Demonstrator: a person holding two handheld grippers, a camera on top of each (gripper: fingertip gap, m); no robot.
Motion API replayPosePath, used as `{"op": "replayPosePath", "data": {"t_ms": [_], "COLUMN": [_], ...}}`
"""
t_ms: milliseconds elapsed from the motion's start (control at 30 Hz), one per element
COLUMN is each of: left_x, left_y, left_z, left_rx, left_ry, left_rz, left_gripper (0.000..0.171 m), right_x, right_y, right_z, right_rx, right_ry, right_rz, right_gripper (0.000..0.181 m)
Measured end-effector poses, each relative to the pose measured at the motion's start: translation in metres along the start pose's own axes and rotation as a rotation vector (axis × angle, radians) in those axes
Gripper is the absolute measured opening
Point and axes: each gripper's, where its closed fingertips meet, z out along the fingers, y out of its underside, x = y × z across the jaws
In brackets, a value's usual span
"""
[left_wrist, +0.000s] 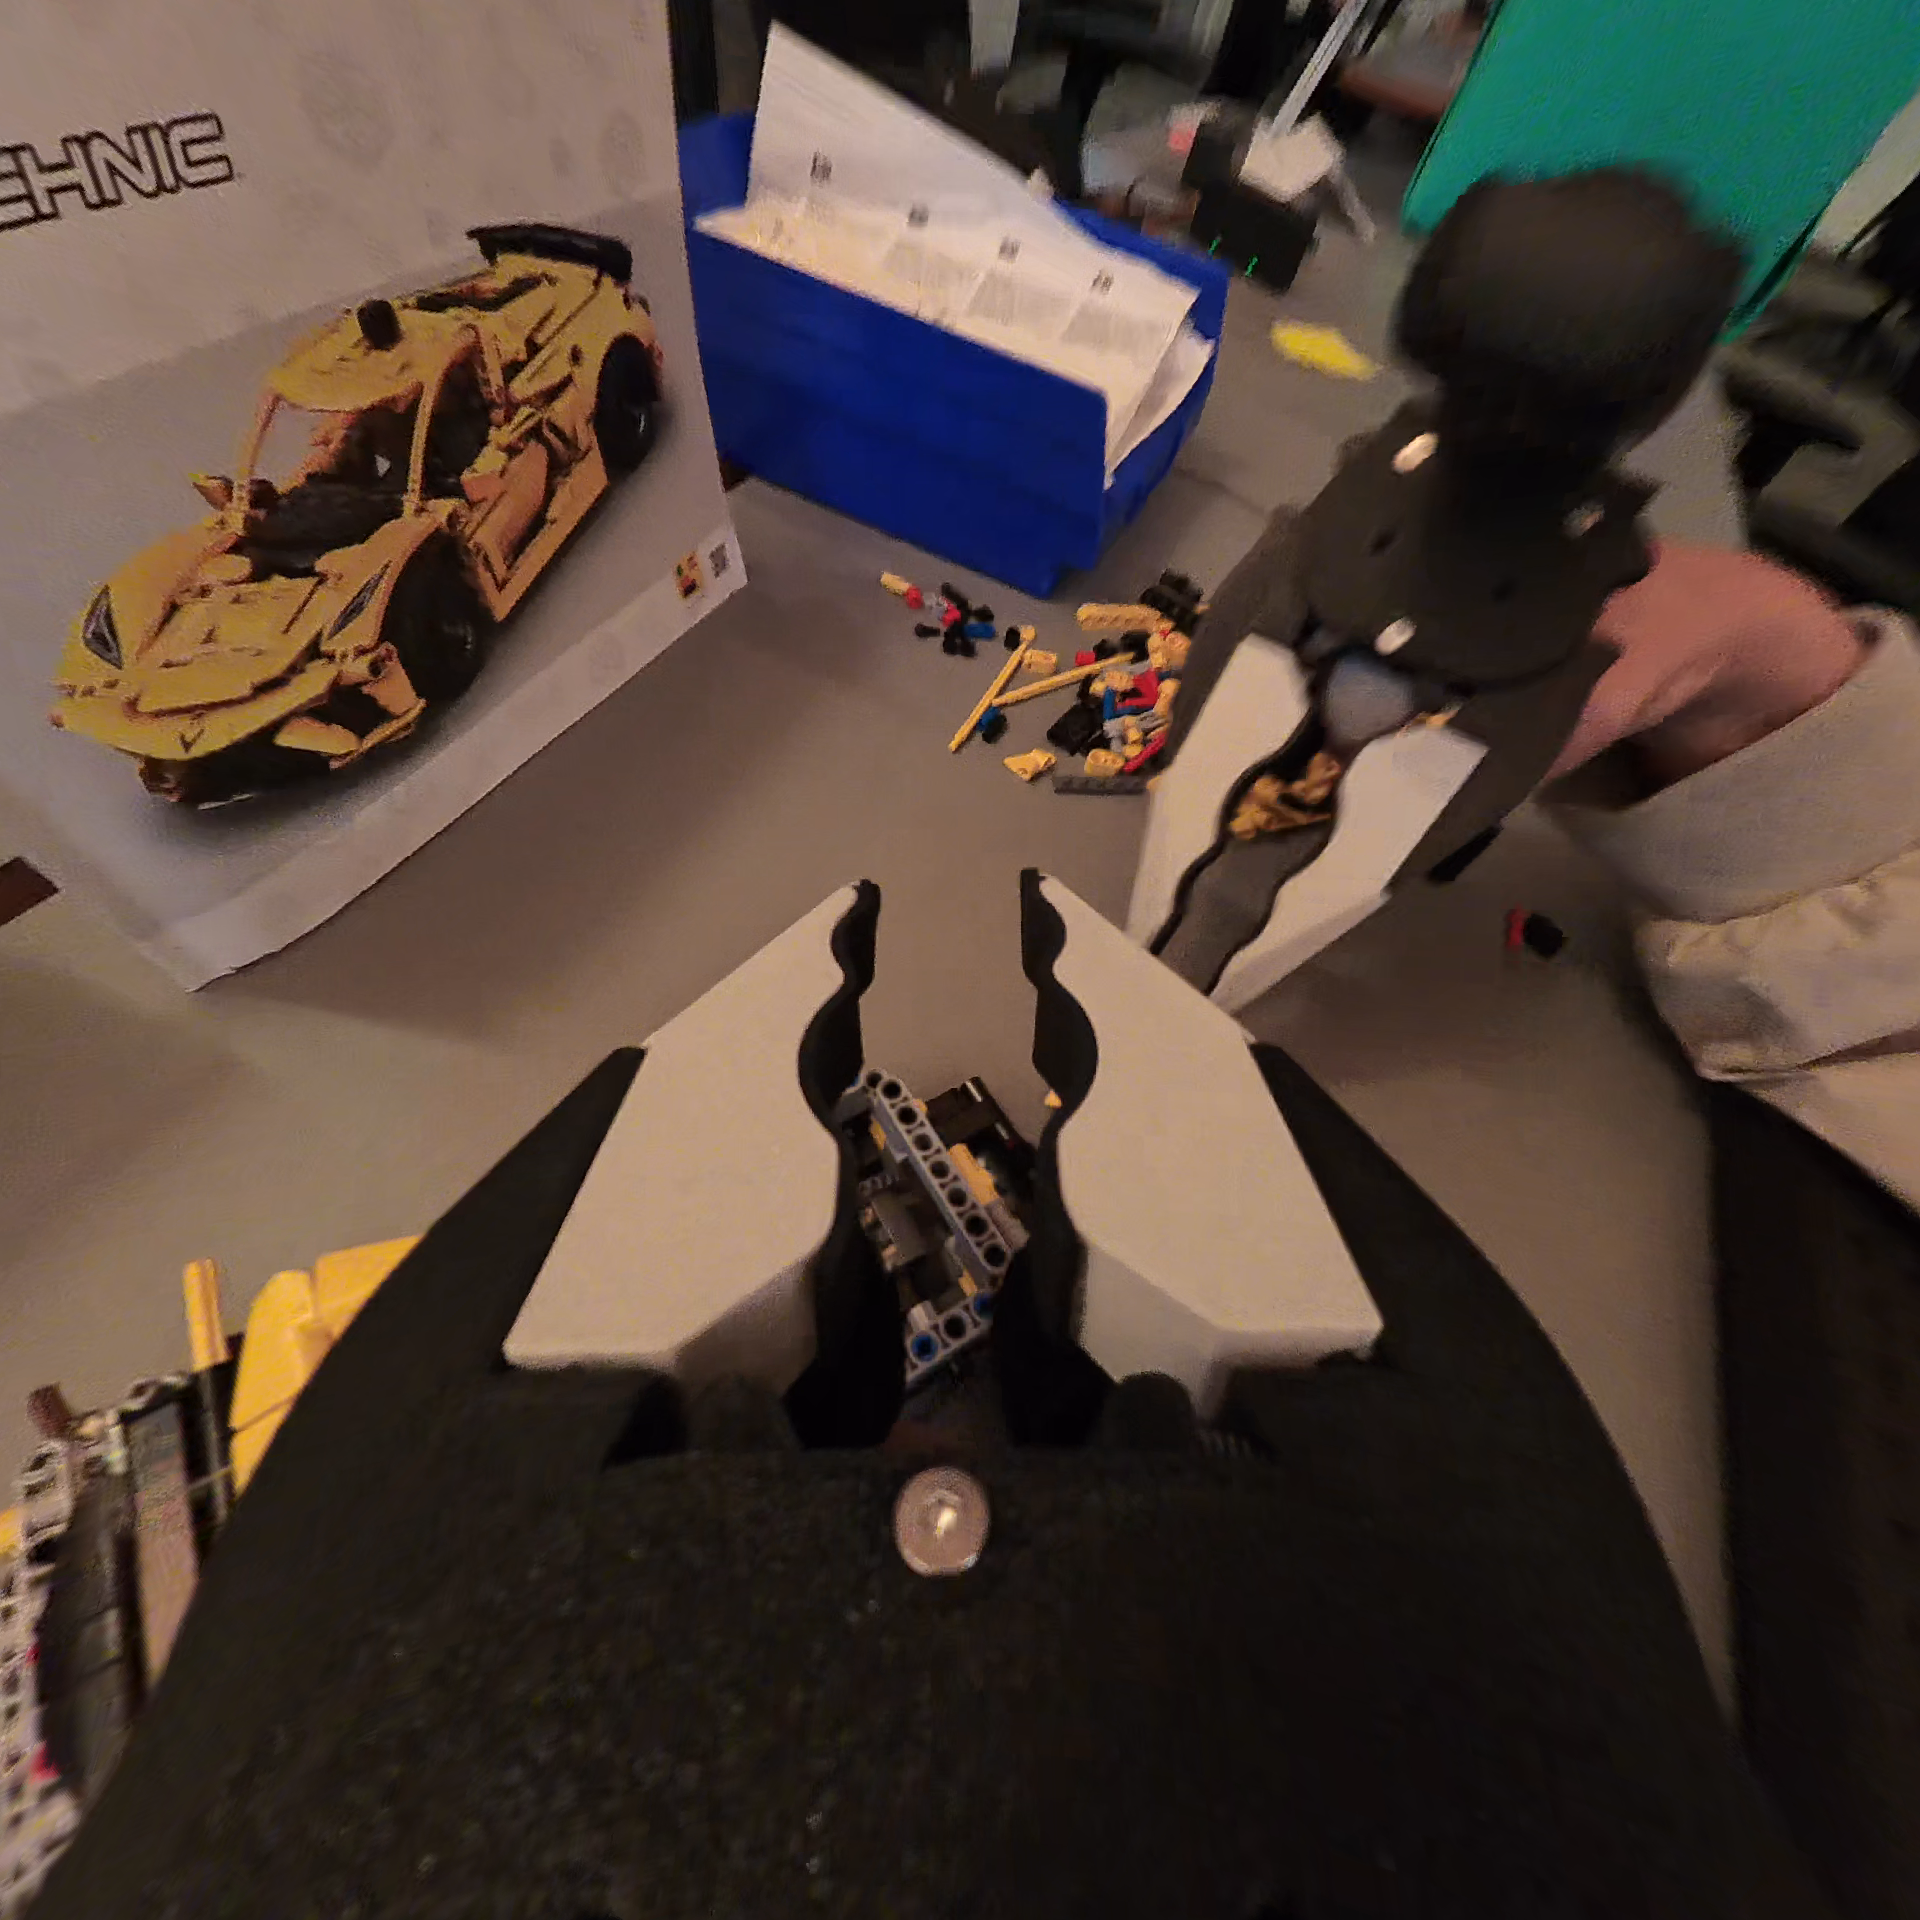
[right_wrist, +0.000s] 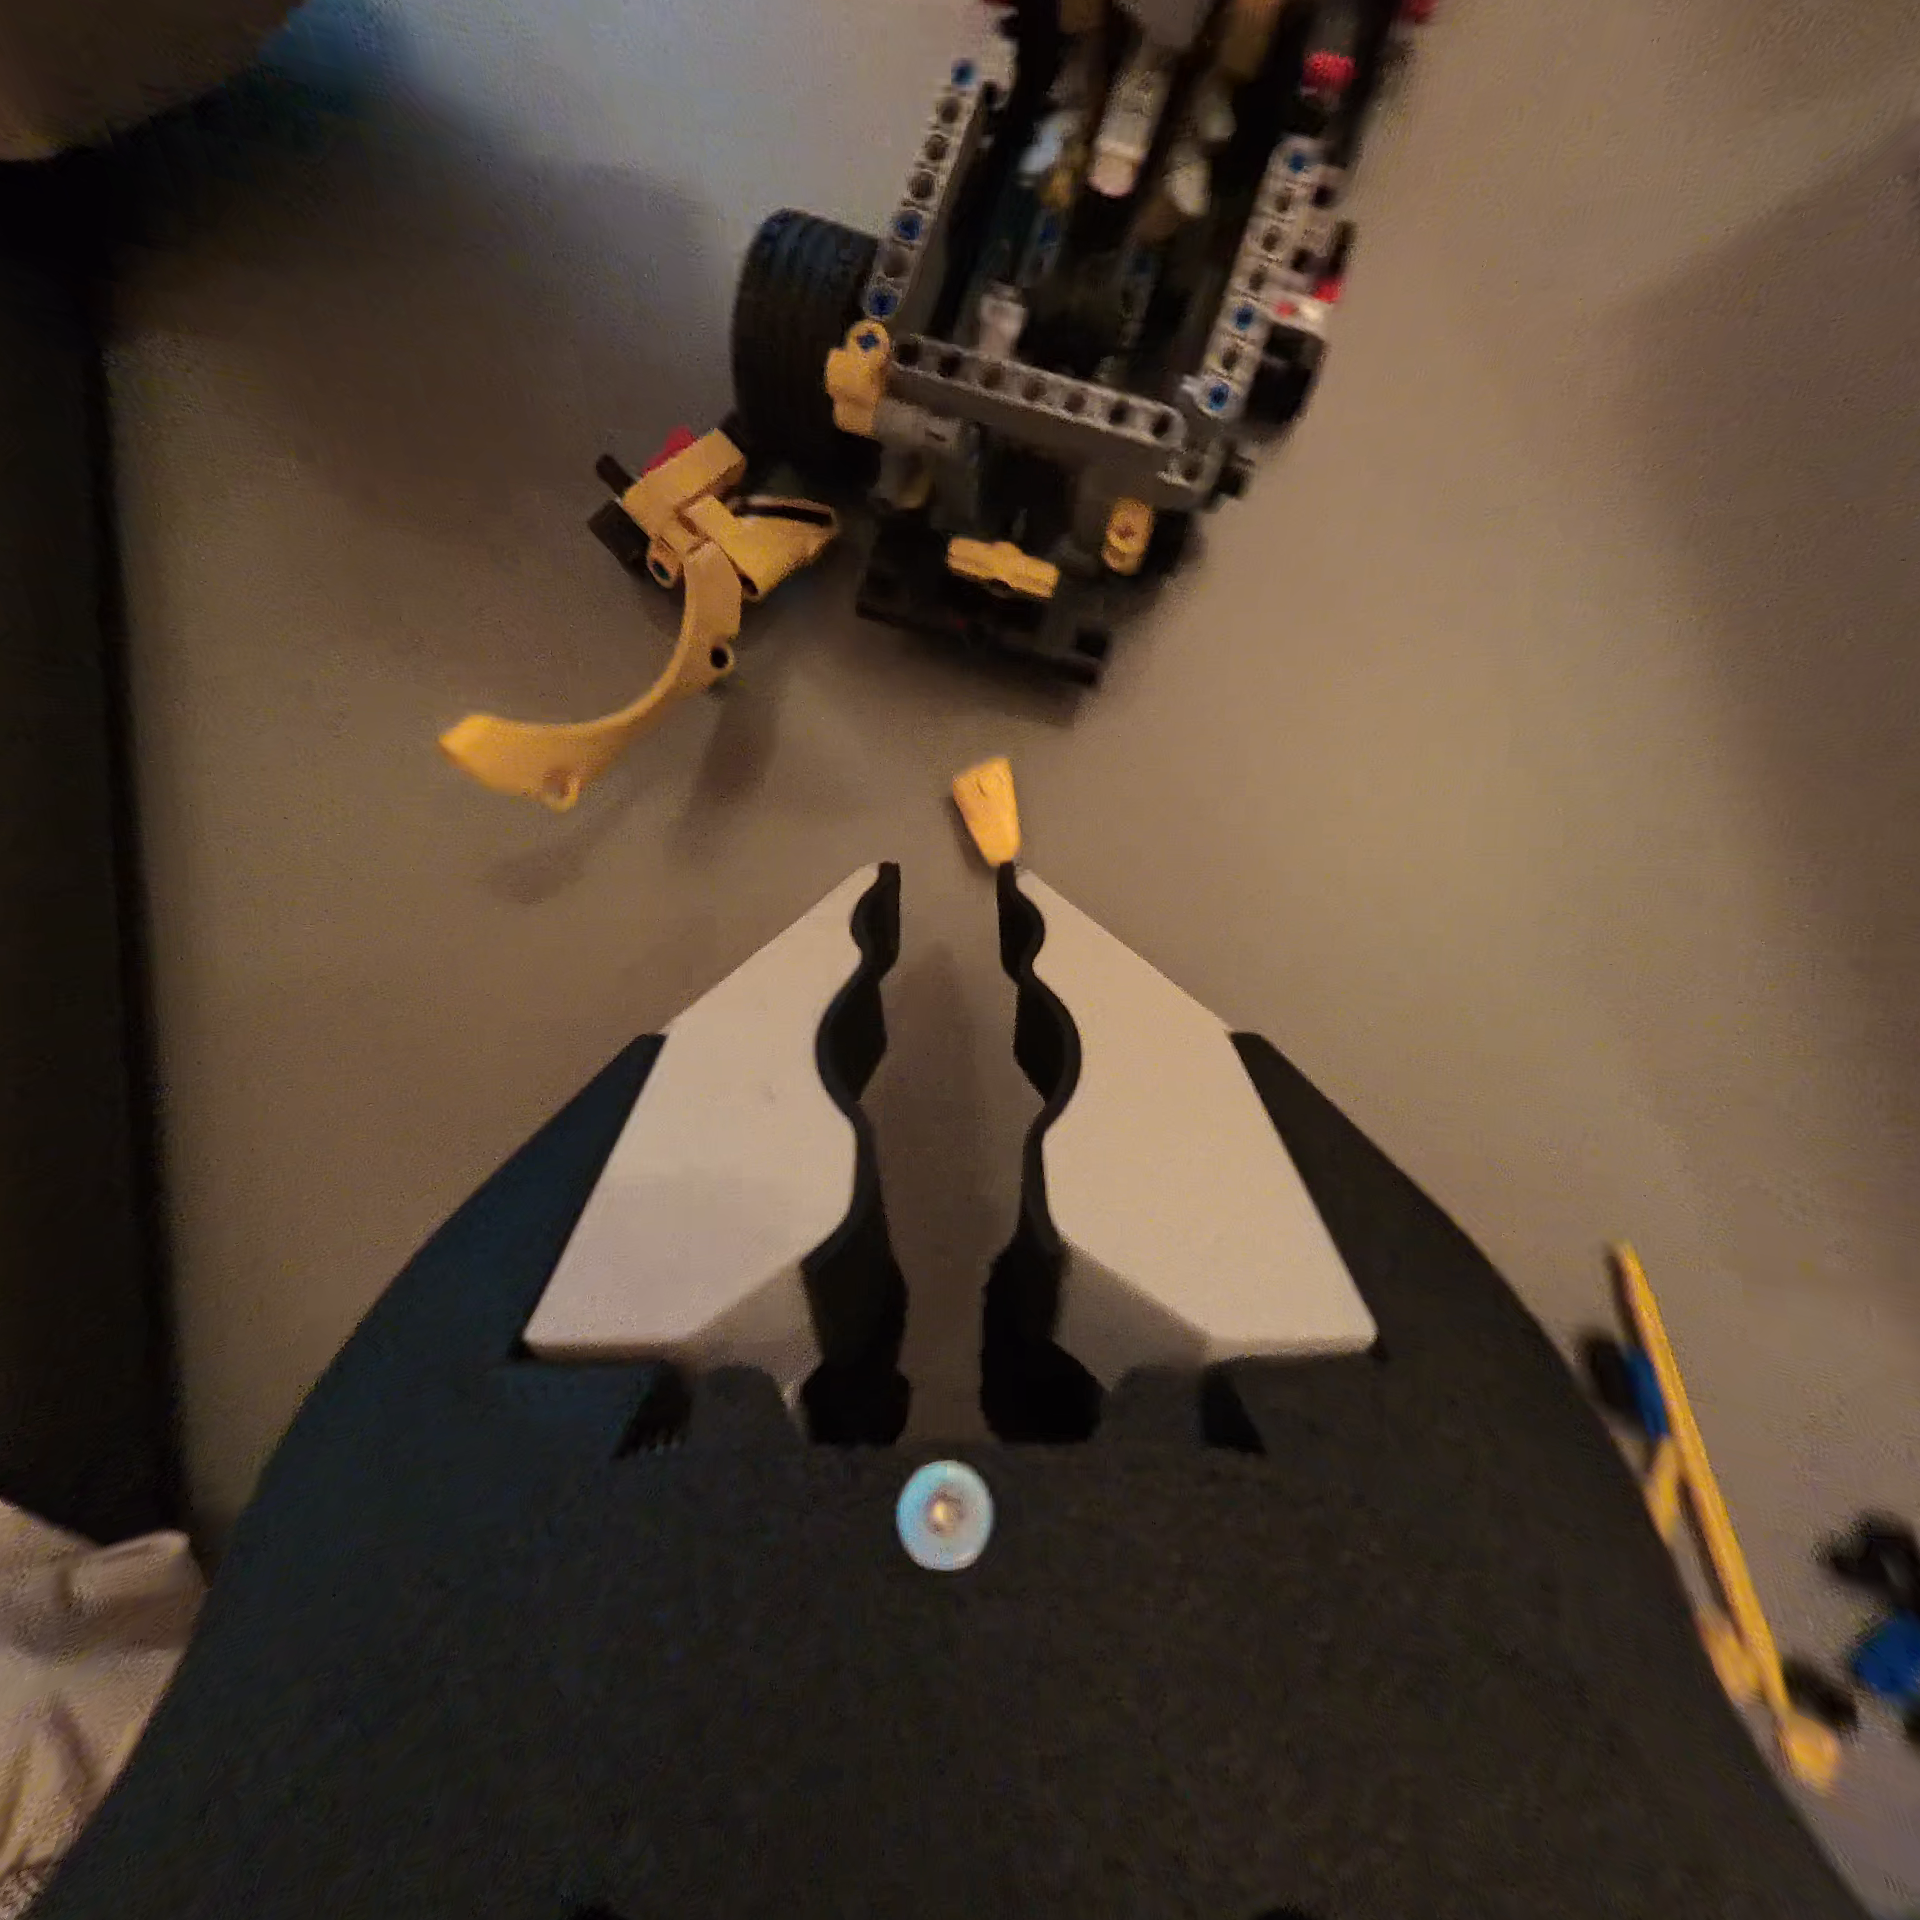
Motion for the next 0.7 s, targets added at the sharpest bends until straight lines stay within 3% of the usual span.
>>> {"op": "replayPosePath", "data": {"t_ms": [133, 233, 400, 500, 633, 700], "left_x": [0.005, 0.006, 0.001, -0.004, -0.002, 0.000], "left_y": [-0.010, -0.018, -0.018, -0.012, -0.001, 0.002], "left_z": [-0.020, -0.034, -0.041, -0.039, -0.029, -0.026], "left_rx": [0.233, 0.301, 0.313, 0.289, 0.232, 0.213], "left_ry": [0.070, 0.126, 0.169, 0.126, 0.105, 0.101], "left_rz": [-0.009, -0.053, -0.092, -0.071, -0.042, -0.022], "left_gripper": [0.019, 0.018, 0.018, 0.018, 0.018, 0.018], "right_x": [0.006, 0.010, 0.009, 0.013, 0.009, 0.006], "right_y": [0.001, -0.004, 0.001, 0.004, -0.012, -0.005], "right_z": [0.027, 0.028, 0.028, 0.021, 0.008, 0.016], "right_rx": [-0.084, -0.057, -0.065, -0.040, 0.104, 0.054], "right_ry": [0.041, 0.076, 0.062, 0.057, -0.002, 0.002], "right_rz": [-0.084, -0.115, -0.121, -0.076, -0.007, -0.009], "right_gripper": [0.021, 0.022, 0.000, 0.000, 0.000, 0.026]}}
